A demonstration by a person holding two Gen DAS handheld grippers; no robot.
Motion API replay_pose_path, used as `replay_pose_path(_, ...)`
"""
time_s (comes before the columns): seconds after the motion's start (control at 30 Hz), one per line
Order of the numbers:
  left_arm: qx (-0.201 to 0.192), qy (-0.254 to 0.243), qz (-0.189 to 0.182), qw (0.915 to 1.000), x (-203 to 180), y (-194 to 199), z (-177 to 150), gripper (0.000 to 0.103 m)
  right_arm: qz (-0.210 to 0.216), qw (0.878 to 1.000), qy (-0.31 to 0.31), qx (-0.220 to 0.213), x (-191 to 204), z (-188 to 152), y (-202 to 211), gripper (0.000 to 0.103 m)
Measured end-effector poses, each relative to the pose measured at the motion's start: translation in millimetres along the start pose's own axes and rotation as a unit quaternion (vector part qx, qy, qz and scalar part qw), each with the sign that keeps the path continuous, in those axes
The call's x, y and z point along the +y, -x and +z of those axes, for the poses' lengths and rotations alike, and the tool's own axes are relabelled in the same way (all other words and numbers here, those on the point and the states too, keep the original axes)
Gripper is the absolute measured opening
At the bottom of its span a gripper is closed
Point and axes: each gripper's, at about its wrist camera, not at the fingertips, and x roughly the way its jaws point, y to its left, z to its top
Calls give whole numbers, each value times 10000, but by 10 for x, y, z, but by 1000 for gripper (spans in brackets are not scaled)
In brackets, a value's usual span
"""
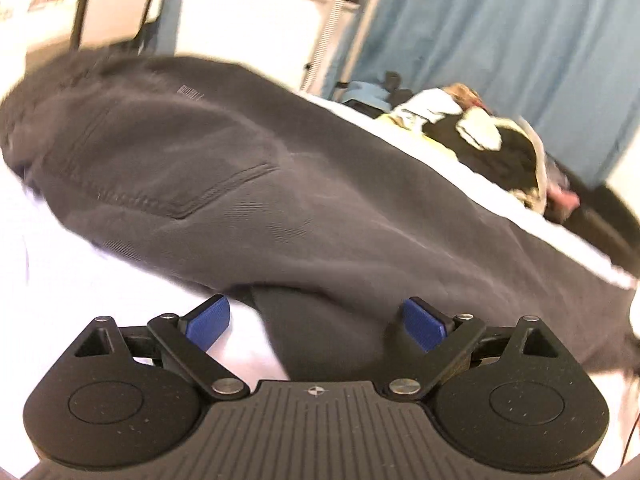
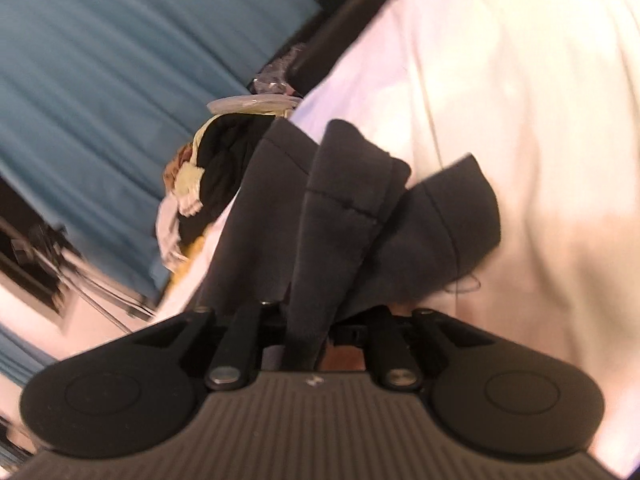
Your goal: Fold clothes
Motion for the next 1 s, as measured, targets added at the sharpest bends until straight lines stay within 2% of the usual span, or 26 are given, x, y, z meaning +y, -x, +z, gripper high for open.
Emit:
replay_pose_path(0.1, -338, -379, -154, 9986, -309, 147, -17, 95, 69, 10000, 43, -57, -47, -58, -85, 15)
replay_pose_path(0.2, -711, -741, -302, 9943, -596, 234, -55, 95, 334, 9988, -349, -64, -187, -22, -243, 18)
replay_pose_path(0.27, -633, -914, -622, 9919, -827, 116, -30, 95, 592, 9960, -656, -113, -305, -13, -289, 22)
replay_pose_path(0.33, -517, -1136, -846, 9886, -1071, -57, 15, 95, 964, 9905, -966, -189, -457, -82, -240, 29)
replay_pose_path(0.4, -636, -1558, -1030, 9803, -1408, -226, 6, 95, 1431, 9813, -1265, -246, -569, -90, -280, 50)
replay_pose_path(0.5, -731, -2051, -1141, 9693, -1766, -542, -97, 95, 1919, 9730, -1231, -344, -589, -79, -294, 66)
replay_pose_path(0.63, -300, -2030, -1027, 9733, -1828, -1011, -327, 95, 2108, 9701, -1117, -438, -566, -59, -366, 73)
replay_pose_path(0.73, -379, -2069, -1090, 9715, -1767, -1083, -475, 97, 2093, 9705, -1076, -531, -556, -38, -472, 74)
replay_pose_path(0.8, -388, -2022, -1156, 9717, -1752, -1100, -471, 99, 2025, 9726, -965, -610, -506, -37, -535, 80)
replay_pose_path(0.87, -385, -1973, -1212, 9721, -1728, -1110, -460, 100, 1827, 9783, -743, -636, -420, -24, -605, 79)
replay_pose_path(0.93, -392, -1979, -1209, 9719, -1724, -1103, -454, 100, 1670, 9821, -528, -693, -351, -8, -589, 66)
replay_pose_path(1.0, -384, -1990, -1196, 9719, -1768, -1141, -417, 100, 1540, 9842, -378, -789, -280, 34, -555, 23)
